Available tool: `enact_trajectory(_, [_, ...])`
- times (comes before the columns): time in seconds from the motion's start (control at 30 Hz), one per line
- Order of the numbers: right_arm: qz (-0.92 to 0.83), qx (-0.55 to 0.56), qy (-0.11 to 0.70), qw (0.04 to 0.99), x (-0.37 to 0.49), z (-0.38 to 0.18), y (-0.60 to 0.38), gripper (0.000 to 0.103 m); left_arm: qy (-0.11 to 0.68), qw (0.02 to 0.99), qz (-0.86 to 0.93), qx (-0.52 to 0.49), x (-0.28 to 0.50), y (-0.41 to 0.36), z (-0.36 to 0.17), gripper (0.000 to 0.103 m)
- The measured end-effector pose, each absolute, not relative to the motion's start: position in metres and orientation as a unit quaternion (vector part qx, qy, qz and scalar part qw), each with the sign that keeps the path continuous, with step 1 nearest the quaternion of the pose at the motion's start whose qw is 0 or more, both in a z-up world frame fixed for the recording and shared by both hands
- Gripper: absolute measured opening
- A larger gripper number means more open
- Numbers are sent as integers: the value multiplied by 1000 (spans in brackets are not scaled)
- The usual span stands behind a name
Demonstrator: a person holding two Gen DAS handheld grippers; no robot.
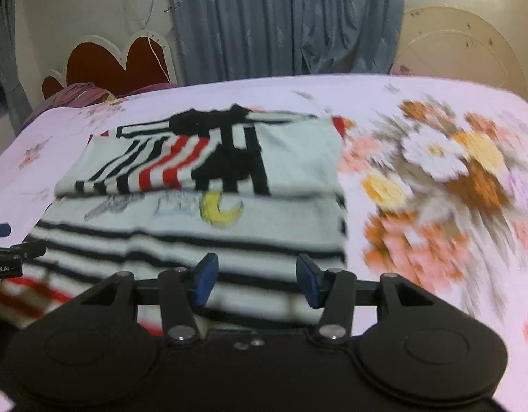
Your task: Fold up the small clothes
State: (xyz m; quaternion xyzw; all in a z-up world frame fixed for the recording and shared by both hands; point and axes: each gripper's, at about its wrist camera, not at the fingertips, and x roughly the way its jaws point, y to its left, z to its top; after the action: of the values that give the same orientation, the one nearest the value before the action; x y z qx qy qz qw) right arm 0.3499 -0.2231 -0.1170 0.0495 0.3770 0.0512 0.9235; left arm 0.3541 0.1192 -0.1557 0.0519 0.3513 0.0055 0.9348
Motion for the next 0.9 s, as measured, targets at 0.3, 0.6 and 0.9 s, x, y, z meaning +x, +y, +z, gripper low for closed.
enact_trajectory(0.3, [55,133,417,898,274,-149,-265,48,390,920,11,-43,280,160,-180,77])
enact_trajectory(0.6, [112,212,425,873,241,-166,-270,49,422,896,-76,-114,250,173,-191,77])
enact_trajectory(0.9, [144,271,427,851,257,-173,-263,45,416,872,-132,-221,264,182,-200,61])
